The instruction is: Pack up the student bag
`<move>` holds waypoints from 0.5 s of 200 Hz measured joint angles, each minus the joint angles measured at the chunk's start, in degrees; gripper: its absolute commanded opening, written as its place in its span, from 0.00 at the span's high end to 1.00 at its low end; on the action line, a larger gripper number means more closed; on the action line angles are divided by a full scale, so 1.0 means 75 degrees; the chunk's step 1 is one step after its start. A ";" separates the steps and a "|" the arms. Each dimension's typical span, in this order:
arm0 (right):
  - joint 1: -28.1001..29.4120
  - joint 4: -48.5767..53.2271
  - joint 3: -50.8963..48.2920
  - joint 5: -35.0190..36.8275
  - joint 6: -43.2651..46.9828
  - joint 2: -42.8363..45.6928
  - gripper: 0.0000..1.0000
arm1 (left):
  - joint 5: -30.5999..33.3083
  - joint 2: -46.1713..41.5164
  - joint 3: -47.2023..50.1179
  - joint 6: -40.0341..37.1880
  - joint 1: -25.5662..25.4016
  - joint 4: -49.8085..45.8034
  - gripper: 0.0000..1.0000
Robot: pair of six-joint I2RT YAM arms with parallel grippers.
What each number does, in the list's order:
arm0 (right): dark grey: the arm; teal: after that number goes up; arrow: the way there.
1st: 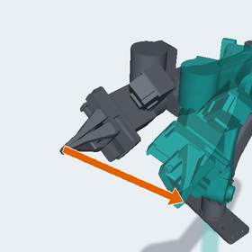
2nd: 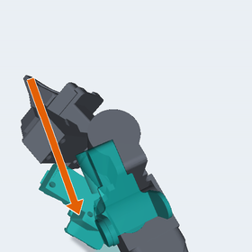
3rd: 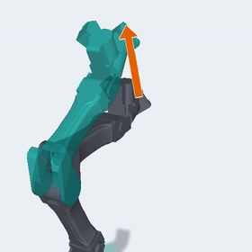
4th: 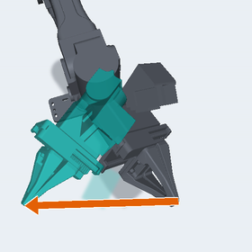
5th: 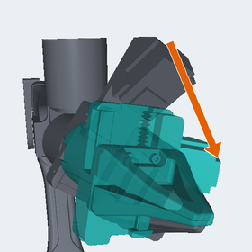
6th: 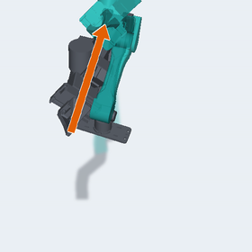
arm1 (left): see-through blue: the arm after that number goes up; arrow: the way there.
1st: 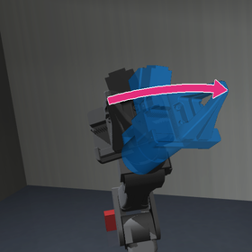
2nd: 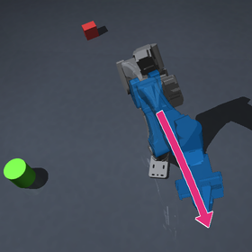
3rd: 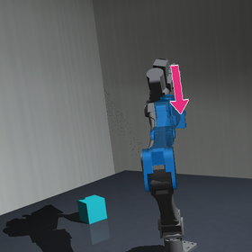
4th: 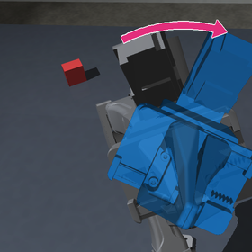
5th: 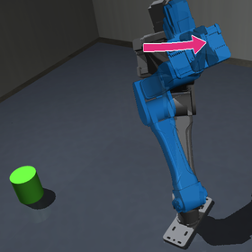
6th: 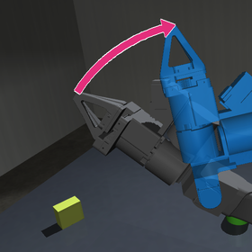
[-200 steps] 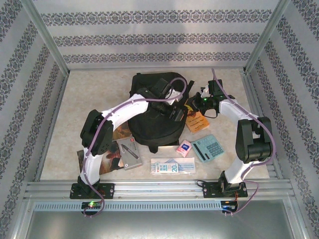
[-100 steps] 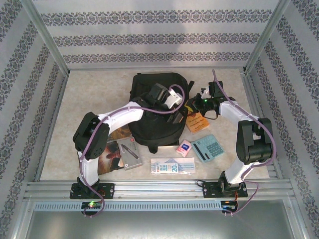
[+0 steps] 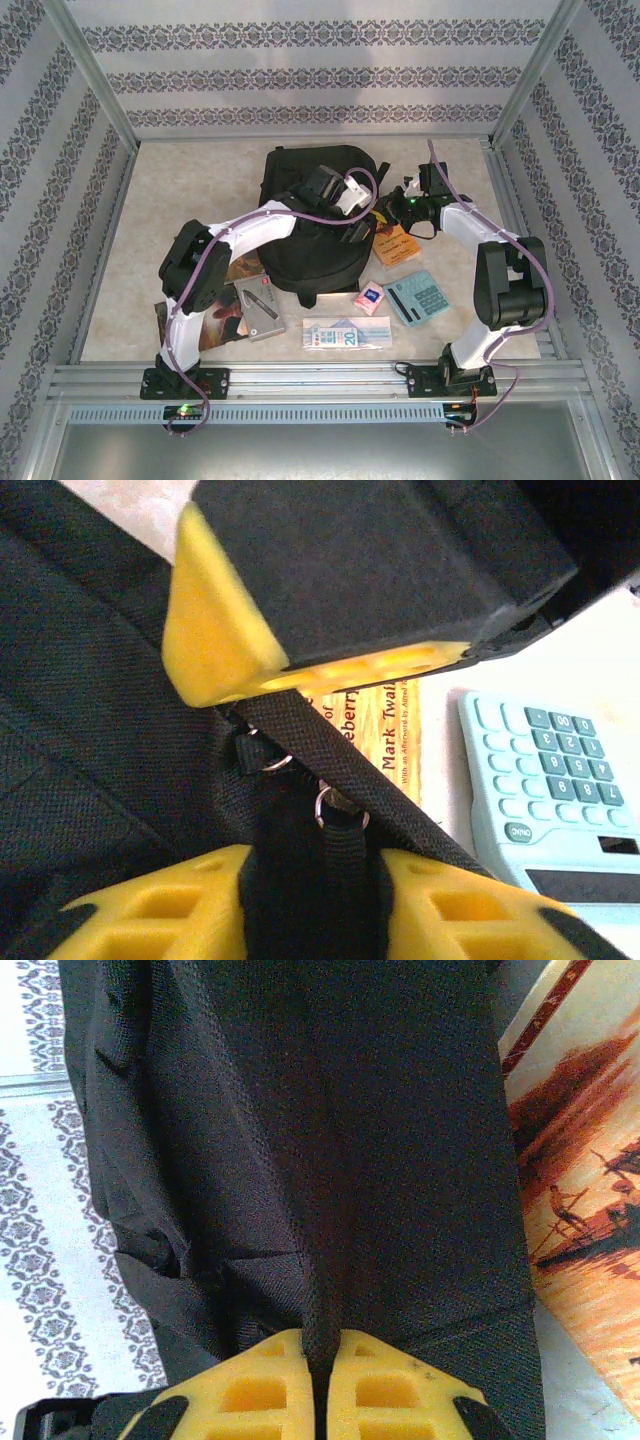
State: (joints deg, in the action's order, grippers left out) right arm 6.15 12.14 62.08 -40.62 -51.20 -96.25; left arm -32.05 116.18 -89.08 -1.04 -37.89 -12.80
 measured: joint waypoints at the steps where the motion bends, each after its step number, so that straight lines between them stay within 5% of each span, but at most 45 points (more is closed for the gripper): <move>1: 0.0000 0.0000 0.0000 0.0000 0.0000 0.0000 1.00 | -0.0003 0.0003 0.0000 0.0003 0.0000 0.0003 0.73; 55: 0.0000 -0.0029 0.0000 0.0000 -0.0163 0.0000 1.00 | -0.0297 0.0291 -0.0122 -0.0006 0.0000 -0.0003 1.00; 100: -0.0006 -0.0052 0.0000 0.0058 -0.0227 0.0000 1.00 | -0.0227 0.0271 -0.0152 -0.0041 0.0000 -0.0032 1.00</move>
State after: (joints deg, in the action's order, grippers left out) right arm 6.11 11.75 62.08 -40.18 -52.90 -96.25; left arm -33.76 118.21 -90.21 -1.34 -37.89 -13.04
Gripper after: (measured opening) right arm 0.086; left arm 0.054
